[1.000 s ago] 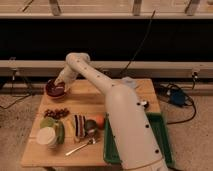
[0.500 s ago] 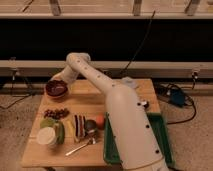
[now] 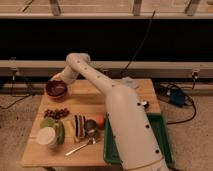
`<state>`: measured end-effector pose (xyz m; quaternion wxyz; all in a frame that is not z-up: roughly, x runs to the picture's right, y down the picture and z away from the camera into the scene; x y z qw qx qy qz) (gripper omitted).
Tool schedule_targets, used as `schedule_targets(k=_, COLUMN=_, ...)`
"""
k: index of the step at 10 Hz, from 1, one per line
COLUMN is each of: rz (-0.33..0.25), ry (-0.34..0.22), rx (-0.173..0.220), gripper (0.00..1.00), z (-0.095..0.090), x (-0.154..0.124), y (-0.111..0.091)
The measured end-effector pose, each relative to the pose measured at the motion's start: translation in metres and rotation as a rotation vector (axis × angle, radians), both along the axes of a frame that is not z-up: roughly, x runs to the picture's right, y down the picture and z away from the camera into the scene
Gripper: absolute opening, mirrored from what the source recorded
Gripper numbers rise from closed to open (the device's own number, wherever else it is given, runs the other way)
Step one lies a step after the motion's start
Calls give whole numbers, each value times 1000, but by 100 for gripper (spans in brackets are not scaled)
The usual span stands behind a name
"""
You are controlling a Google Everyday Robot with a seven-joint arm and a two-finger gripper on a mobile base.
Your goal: Stack bowls into tray
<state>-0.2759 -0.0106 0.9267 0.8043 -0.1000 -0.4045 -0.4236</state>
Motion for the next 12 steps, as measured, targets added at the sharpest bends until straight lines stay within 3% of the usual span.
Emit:
schedule_targets(k=3, rz=18, ry=11, rx=-2, gripper=80, z=25, x=-4, y=19)
schedule_targets(k=6, rz=27, ry=22, rx=0, gripper=78, z=36, x=-5, y=23)
schedule_targets(k=7, rz=33, ry=25, rx=0, gripper=72, z=39, x=-5, y=24)
schedule_targets(k=12, rz=88, ry=33, rx=-9, gripper=20, z=48, x=-2, y=27)
